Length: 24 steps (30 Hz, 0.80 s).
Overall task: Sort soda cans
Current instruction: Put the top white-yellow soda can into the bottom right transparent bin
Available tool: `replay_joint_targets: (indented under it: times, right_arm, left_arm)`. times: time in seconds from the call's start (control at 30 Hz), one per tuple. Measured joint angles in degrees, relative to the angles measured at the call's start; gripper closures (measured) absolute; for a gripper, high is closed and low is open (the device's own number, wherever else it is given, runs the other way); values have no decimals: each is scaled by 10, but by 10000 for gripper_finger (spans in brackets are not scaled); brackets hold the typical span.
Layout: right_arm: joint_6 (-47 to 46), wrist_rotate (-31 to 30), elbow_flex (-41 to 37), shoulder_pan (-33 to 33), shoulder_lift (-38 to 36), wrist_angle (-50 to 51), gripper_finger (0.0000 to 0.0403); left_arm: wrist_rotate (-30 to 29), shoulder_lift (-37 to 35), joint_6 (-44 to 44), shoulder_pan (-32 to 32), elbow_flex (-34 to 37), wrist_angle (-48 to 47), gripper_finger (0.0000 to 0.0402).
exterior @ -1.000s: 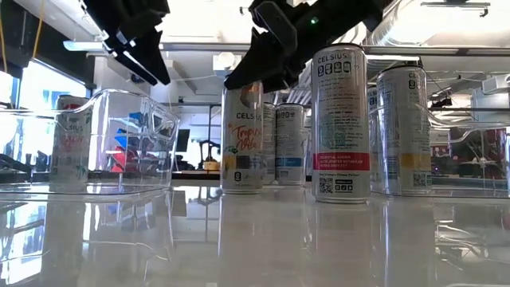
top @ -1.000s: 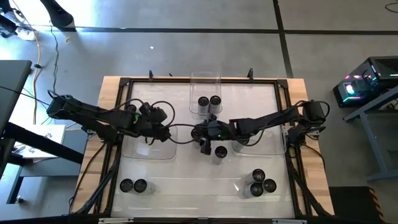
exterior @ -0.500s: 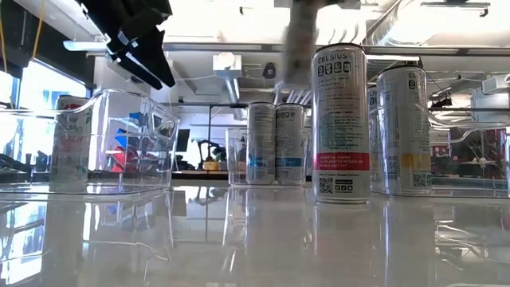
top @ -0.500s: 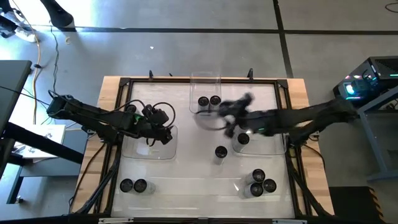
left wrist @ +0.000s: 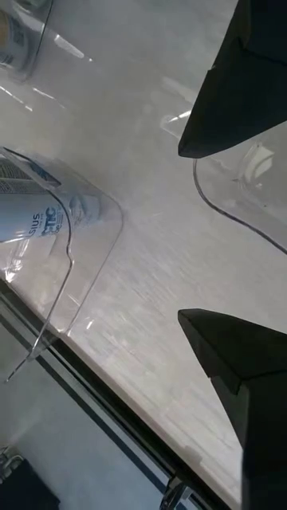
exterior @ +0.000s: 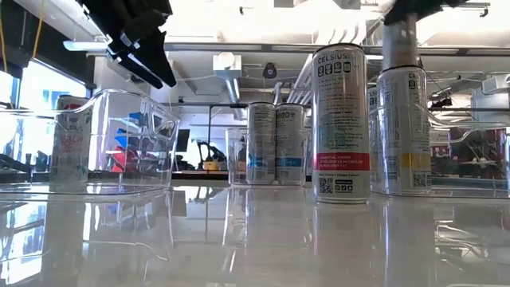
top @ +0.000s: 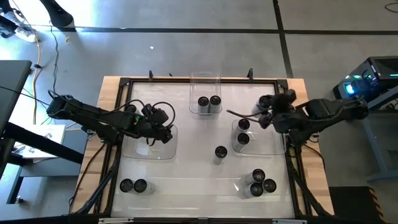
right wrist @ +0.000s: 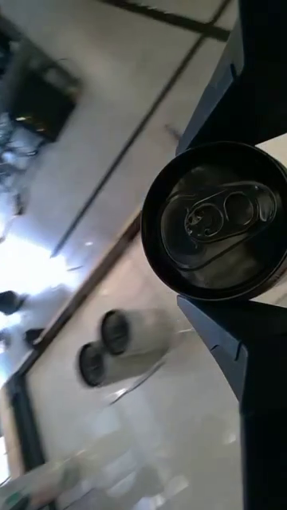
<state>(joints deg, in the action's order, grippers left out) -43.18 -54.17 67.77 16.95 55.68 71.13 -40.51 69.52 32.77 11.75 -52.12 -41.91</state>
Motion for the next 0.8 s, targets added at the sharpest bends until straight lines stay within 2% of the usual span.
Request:
replay_joint_targets:
  times: [0.13, 0.23, 0.4, 0.6, 0.8]
  right_arm:
    - [-95, 44, -2, 25, 5, 75, 161]
    - [-126, 74, -26, 49, 5, 73, 161]
    - [-183, 99, -116, 77, 5, 28, 161]
    - [-185, 72, -236, 98, 5, -114, 161]
    - [-214, 19, -303, 115, 4, -177, 161]
  left_arm:
    - [0, 0, 0, 0, 0, 2, 80]
    - [0, 0, -1, 0, 0, 9, 80]
    - [-2, 0, -23, 0, 0, 35, 80]
    - [-2, 0, -54, 0, 0, 62, 80]
    - [0, 0, -60, 0, 0, 67, 80]
